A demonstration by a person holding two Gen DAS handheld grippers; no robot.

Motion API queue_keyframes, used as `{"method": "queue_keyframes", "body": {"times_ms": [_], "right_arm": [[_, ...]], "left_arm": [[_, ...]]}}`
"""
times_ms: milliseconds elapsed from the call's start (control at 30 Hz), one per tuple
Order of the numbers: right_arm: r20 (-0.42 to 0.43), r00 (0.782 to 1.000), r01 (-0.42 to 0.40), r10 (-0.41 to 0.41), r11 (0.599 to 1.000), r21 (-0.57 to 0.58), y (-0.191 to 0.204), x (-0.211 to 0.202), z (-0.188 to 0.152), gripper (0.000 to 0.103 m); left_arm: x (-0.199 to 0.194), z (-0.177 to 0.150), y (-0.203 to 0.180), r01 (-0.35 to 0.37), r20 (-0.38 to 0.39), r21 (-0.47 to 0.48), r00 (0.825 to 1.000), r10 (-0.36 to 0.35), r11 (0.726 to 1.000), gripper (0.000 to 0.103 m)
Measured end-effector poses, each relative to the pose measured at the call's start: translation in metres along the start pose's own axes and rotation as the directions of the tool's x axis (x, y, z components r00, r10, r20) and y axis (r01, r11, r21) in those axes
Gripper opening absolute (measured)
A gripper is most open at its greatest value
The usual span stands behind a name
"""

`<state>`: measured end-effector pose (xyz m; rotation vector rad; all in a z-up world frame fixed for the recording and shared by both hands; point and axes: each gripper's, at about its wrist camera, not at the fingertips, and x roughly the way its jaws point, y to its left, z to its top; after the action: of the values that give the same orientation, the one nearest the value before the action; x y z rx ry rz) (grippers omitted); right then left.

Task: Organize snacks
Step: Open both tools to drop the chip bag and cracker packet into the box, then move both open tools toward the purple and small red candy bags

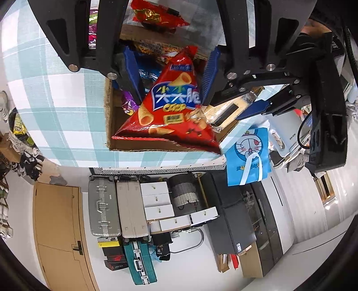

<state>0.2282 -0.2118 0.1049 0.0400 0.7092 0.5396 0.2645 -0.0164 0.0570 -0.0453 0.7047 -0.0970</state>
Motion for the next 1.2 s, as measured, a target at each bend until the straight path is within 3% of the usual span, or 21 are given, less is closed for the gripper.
{"method": "queue_keyframes", "body": {"times_ms": [100, 267, 333, 433, 467, 533, 667, 767, 1200], "right_arm": [[0.021, 1.0, 0.008, -0.008, 1.0, 0.003, -0.003, -0.008, 0.0, 0.069], [0.028, 0.999, 0.037, -0.037, 0.999, -0.008, -0.005, -0.015, 0.002, 0.071], [0.026, 0.999, 0.027, -0.027, 1.0, -0.006, -0.006, -0.018, 0.0, 0.085], [0.033, 0.999, 0.031, -0.031, 1.0, 0.0, -0.009, -0.025, -0.006, 0.092], [0.034, 0.999, 0.034, -0.034, 0.999, 0.004, -0.011, -0.026, -0.006, 0.095], [0.041, 0.999, 0.036, -0.036, 0.999, 0.017, -0.014, -0.033, -0.012, 0.1], [0.069, 0.997, 0.031, -0.034, 0.999, 0.042, -0.018, -0.048, -0.02, 0.102], [0.076, 0.996, 0.031, -0.035, 0.999, 0.045, -0.021, -0.059, -0.029, 0.102], [0.035, 0.998, 0.05, -0.051, 0.999, 0.015, -0.033, -0.076, -0.059, 0.102]], "left_arm": [[0.002, -0.001, 0.0, -0.007, -0.006, 0.009, 1.0, 0.007, 1.0, 0.055], [-0.003, -0.001, 0.002, -0.007, -0.007, -0.018, 1.0, 0.007, 1.0, 0.057], [-0.008, -0.002, 0.004, 0.001, 0.001, -0.025, 1.0, -0.001, 1.0, 0.059], [-0.017, -0.003, 0.005, 0.027, 0.014, -0.011, 1.0, -0.027, 1.0, 0.073], [-0.022, -0.004, 0.005, 0.019, 0.019, -0.006, 1.0, -0.019, 1.0, 0.084], [-0.032, -0.006, 0.002, -0.012, 0.039, 0.013, 0.999, 0.011, 1.0, 0.086], [-0.048, -0.013, 0.002, -0.015, 0.041, 0.024, 0.999, 0.014, 1.0, 0.088], [-0.058, -0.021, -0.001, -0.03, 0.044, 0.025, 0.999, 0.029, 0.999, 0.103], [-0.084, -0.062, -0.019, -0.054, 0.03, 0.008, 0.998, 0.054, 0.998, 0.102]]}}
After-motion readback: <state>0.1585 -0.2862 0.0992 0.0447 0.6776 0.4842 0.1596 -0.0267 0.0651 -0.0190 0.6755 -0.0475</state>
